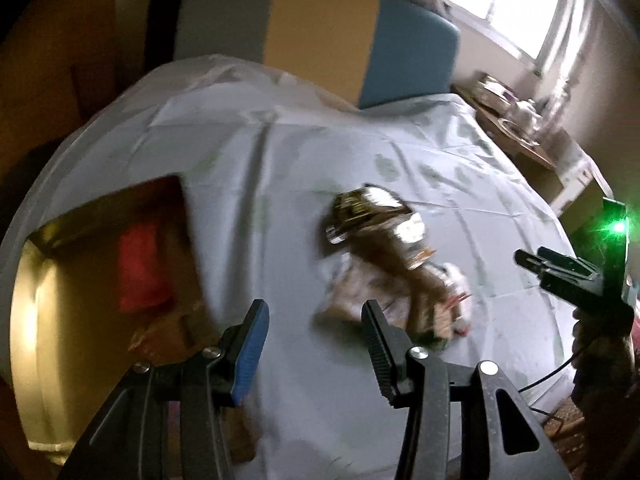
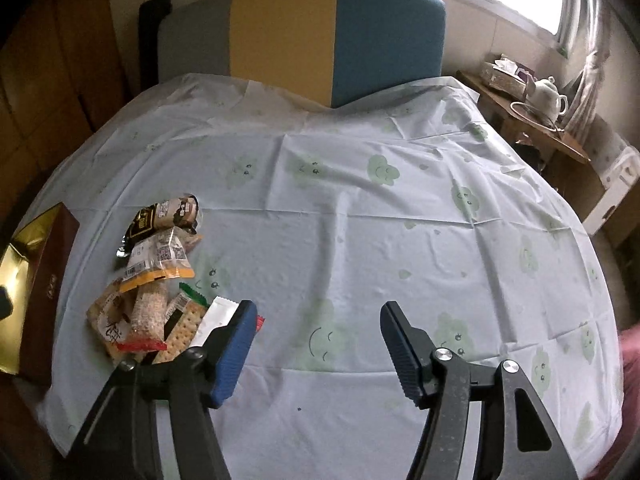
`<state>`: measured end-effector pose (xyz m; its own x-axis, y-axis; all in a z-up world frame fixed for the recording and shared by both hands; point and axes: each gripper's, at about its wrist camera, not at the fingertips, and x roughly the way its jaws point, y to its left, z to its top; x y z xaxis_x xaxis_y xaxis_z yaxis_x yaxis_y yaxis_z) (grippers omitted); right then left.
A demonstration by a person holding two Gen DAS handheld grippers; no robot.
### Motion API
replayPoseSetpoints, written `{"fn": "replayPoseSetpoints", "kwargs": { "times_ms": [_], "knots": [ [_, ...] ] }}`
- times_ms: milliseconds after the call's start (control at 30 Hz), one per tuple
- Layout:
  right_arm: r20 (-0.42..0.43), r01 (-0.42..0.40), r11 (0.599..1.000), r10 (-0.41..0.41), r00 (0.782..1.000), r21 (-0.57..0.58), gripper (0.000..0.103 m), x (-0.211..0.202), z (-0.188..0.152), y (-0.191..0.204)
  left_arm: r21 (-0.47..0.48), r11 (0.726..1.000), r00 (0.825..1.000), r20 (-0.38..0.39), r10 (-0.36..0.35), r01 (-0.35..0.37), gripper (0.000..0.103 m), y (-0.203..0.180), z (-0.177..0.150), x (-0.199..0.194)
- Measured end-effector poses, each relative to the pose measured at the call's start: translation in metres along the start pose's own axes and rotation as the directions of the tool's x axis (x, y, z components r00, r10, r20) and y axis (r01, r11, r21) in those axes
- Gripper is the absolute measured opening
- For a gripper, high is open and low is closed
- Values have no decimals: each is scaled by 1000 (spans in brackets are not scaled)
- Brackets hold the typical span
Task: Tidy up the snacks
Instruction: 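Grasp the black-and-gold snack bag with the left tool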
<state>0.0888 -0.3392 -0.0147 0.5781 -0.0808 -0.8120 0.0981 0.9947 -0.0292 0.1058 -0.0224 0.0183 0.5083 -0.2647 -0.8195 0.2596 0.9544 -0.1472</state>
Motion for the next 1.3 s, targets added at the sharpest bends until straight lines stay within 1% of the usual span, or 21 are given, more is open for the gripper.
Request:
{"fn": "replayPoseSetpoints", "kwargs": {
  "times_ms": [100,167,267,400,433,467,500,567,600,667,733,800,867,900,933,967,1000,1033,1100,1200,1300],
  "knots": [
    [4,-1,1000,1,1000,-3,65,-3,-1,1,137,989,999,16,45,-47,49,-25,20,19],
    [10,-11,1000,11,1000,2,66,-5,-1,1,190,979,998,8,67,-67,49,-33,32,33],
    [22,-16,1000,16,1000,7,68,-9,-1,0,289,952,994,-7,107,-100,49,-47,52,61],
    [28,-25,1000,25,999,8,68,-11,1,0,384,921,993,-58,98,-68,50,-57,77,102],
    [27,-31,1000,30,999,8,68,-11,1,0,407,912,994,-67,91,-56,52,-60,80,109],
    [26,-34,999,34,999,7,69,-11,1,0,430,902,993,-76,86,-45,59,-64,82,115],
    [25,-38,999,38,999,7,69,-11,1,0,468,883,992,-90,90,-37,65,-68,85,126],
    [22,-43,999,43,999,5,69,-11,1,1,517,855,991,-89,97,-38,66,-74,87,136],
    [21,-45,999,45,999,5,68,-11,1,1,551,834,991,-104,88,-16,68,-78,88,145],
    [14,-49,999,49,999,8,69,-10,2,0,577,817,987,-142,74,22,69,-82,92,157],
    [10,-53,999,52,999,13,69,-9,3,0,582,812,984,-162,69,39,69,-85,98,168],
    [8,-58,998,58,998,16,69,-8,4,-1,575,817,981,-179,70,47,69,-85,104,179],
    [8,-64,998,64,998,16,69,-8,4,-1,541,837,975,-216,42,84,69,-82,106,191],
    [6,-65,998,65,998,17,69,-8,3,-1,521,849,972,-234,36,94,67,-80,106,198],
    [5,-67,998,67,998,17,69,-8,3,-1,504,860,967,-247,54,81,62,-77,104,205],
    [4,-68,998,68,998,17,69,-8,3,-1,474,876,963,-265,47,87,56,-73,103,209],
    [3,-67,998,67,998,17,69,-7,3,-1,428,899,969,-247,17,93,51,-67,104,205],
    [4,-67,998,67,998,17,69,-7,3,-1,377,922,971,-238,0,92,49,-60,105,201],
    [7,-67,998,67,998,19,69,-8,3,-2,316,944,975,-223,-17,89,47,-51,103,194],
    [4,-68,997,68,998,20,69,-7,3,-2,240,969,985,-174,-21,63,46,-37,97,170],
    [1,-63,998,63,998,13,69,-6,3,-1,171,985,991,-135,-16,39,46,-25,91,148]
  ]
}}
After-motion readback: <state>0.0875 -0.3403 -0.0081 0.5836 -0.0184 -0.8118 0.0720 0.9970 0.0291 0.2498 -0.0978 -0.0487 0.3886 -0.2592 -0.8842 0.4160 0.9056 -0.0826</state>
